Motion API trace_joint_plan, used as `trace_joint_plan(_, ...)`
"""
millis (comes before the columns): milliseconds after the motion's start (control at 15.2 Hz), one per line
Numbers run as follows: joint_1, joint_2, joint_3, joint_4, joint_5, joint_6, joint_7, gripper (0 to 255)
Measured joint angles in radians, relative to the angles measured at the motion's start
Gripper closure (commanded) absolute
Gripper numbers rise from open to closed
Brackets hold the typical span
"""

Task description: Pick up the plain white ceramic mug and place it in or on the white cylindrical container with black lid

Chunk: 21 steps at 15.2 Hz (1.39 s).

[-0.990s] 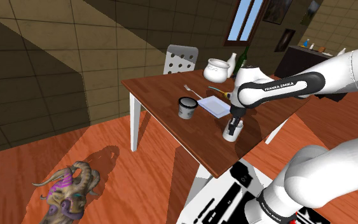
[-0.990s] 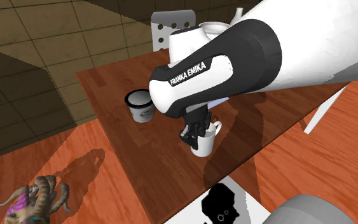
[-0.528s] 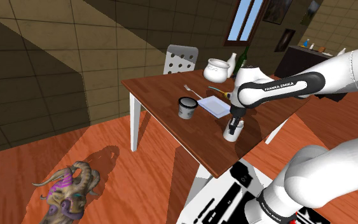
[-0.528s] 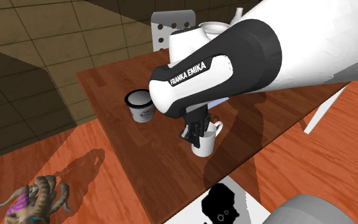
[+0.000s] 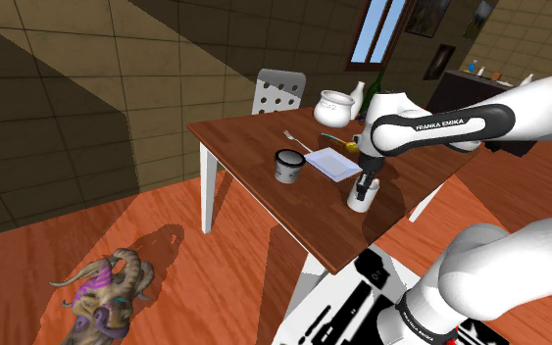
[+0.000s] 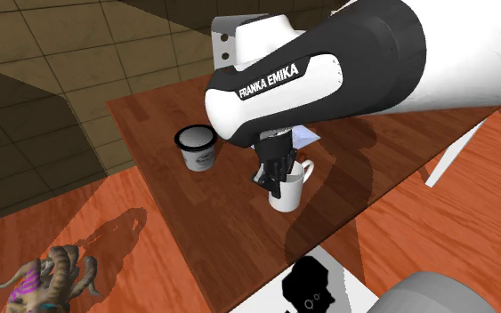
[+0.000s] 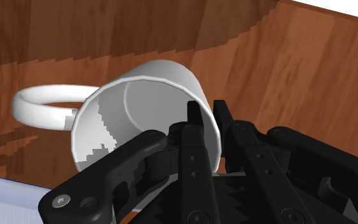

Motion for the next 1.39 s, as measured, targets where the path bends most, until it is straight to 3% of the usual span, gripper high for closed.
trace_joint_plan(1386,0.009,-0.095,0.052,0.219,0.038,-0.312,-0.025,255)
